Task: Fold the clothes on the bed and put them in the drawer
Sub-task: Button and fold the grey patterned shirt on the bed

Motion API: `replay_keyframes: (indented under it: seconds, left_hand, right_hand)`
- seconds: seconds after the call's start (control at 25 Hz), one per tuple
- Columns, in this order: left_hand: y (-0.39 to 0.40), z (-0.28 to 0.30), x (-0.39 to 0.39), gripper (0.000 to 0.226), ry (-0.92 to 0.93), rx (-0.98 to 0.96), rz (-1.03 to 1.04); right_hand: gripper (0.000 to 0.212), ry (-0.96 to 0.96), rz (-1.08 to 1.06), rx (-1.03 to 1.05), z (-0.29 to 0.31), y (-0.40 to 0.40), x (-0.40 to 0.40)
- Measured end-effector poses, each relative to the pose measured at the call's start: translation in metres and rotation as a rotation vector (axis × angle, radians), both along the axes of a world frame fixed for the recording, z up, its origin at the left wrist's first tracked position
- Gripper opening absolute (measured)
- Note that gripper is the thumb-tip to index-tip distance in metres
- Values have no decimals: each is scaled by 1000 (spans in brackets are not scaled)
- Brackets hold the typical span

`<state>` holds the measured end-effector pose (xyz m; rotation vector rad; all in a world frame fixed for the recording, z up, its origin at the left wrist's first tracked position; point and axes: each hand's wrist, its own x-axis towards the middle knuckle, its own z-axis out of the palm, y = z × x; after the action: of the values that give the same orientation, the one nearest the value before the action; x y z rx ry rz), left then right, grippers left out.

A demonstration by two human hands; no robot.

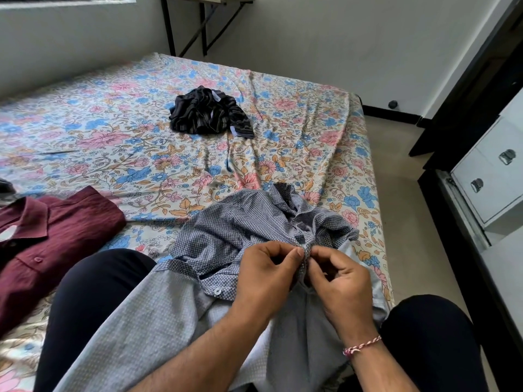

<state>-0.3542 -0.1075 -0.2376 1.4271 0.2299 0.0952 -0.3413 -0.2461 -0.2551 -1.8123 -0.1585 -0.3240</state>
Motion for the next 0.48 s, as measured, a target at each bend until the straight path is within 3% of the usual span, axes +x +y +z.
replay_keyframes:
  seconds: [0.08,0.32,0.48]
  left_hand:
    - [0,1,-2,16,-62,83,17]
    - [-2,-9,0,6,-23,120,29]
    - [-1,-10,3,17,92,2,38]
  right_hand:
    - [39,-19,-9,7,0,2,-2]
    - [37,-76,-21,-45,-4,9,-5]
    - [40,-146,-13,-179,-7,12,-5]
